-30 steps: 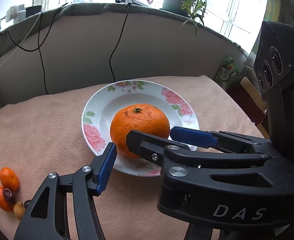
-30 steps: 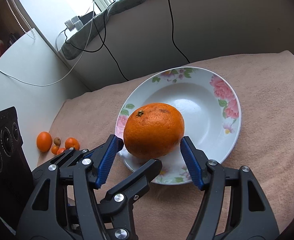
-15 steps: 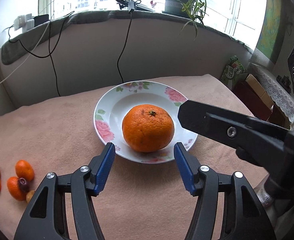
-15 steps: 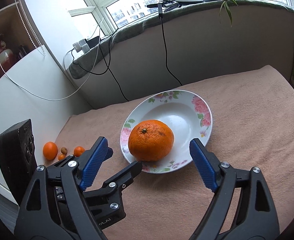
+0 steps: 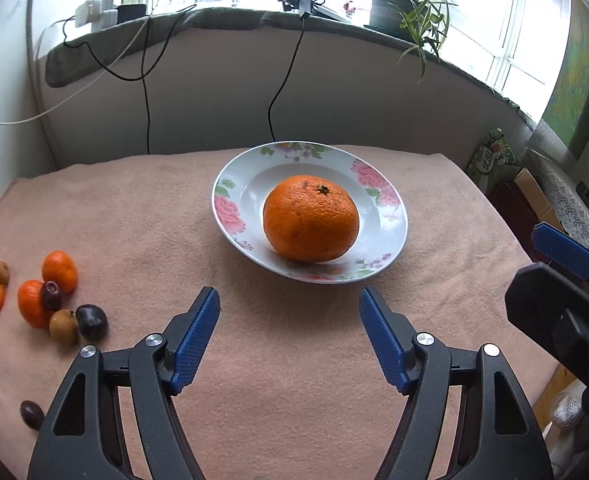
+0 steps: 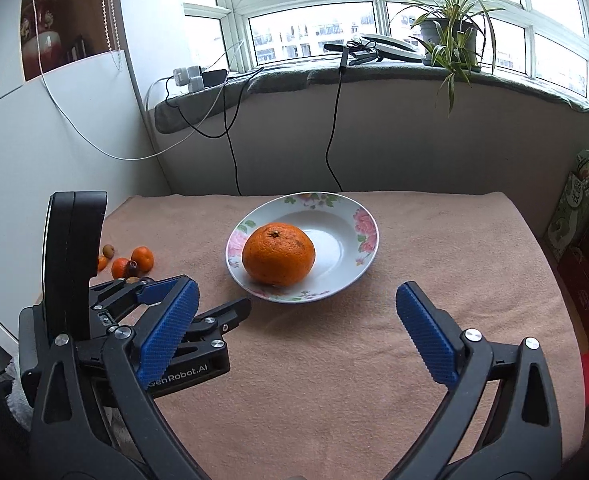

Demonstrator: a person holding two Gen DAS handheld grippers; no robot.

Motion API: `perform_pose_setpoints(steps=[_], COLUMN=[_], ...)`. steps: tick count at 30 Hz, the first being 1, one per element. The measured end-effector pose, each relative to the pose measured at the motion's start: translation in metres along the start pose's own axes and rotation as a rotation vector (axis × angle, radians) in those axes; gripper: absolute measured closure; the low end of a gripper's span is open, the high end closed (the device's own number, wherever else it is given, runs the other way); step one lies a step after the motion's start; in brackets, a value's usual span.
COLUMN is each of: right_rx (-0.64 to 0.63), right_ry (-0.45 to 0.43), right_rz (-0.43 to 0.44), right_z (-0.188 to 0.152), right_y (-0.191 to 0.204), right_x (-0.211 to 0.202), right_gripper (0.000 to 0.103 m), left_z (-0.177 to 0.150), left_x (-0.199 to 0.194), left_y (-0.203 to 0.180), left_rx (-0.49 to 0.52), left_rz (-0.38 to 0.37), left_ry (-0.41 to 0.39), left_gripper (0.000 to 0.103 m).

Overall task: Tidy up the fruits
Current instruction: 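Withdraw both grippers from the plate back toward the fruit cluster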

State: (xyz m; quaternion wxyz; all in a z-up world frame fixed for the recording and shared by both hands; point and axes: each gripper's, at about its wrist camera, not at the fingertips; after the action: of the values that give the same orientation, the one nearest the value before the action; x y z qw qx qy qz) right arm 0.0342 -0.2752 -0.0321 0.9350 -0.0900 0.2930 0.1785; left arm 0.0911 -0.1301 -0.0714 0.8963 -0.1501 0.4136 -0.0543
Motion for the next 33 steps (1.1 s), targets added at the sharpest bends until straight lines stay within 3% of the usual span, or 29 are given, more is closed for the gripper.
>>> perform_pose_setpoints(steps=[7, 10, 20, 25, 30, 33], right_rx=[-0.004, 0.017, 0.054, 0.074, 0.089, 0.103], right_ry=[-0.026, -0.038, -0.075, -0.063, 0.014, 0.056], right_rz=[-0.012, -0.009, -0.007, -0.058, -0.186, -0.214], right_z=[-0.036, -0.049, -0.066, -0.063, -0.054, -0.053], right_y=[-0.005, -0.013, -0.032, -0.039, -0.049, -0.058], right_x=[-0.022, -0.030, -0.048, -0.040, -0.011, 0.007], right_gripper=[0.002, 0.002, 0.002, 0.002, 0.000, 0.000], left_z=[-0.011, -0.018, -0.030, -0.029, -0.033, -0.033], left_x=[0.003, 0.004, 0.001, -0.001, -0.009, -0.011], left_y=[0.019, 0.018, 0.014, 0.017, 0.039, 0.060], left_rx=[-0.131, -0.124, -0.163, -0.185, -0.226, -0.252], left_rz=[0.076, 0.124, 0.132, 0.114, 0.110, 0.117], left_ry=[-0.021, -0.031, -0.041, -0.041, -0.064, -0.076], left_gripper=[0.031, 0.031, 0.031, 0.031, 0.030, 0.030])
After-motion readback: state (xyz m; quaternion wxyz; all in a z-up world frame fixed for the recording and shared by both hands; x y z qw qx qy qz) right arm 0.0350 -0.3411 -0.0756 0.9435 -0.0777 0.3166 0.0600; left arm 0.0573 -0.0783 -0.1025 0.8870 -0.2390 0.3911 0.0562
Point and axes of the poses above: each gripper's, at about its wrist camera, not at the fingertips, and x roughly the way its jaws point, y to its left, z to its top, and after that the axes turned 15 degrees about -x, right-handed
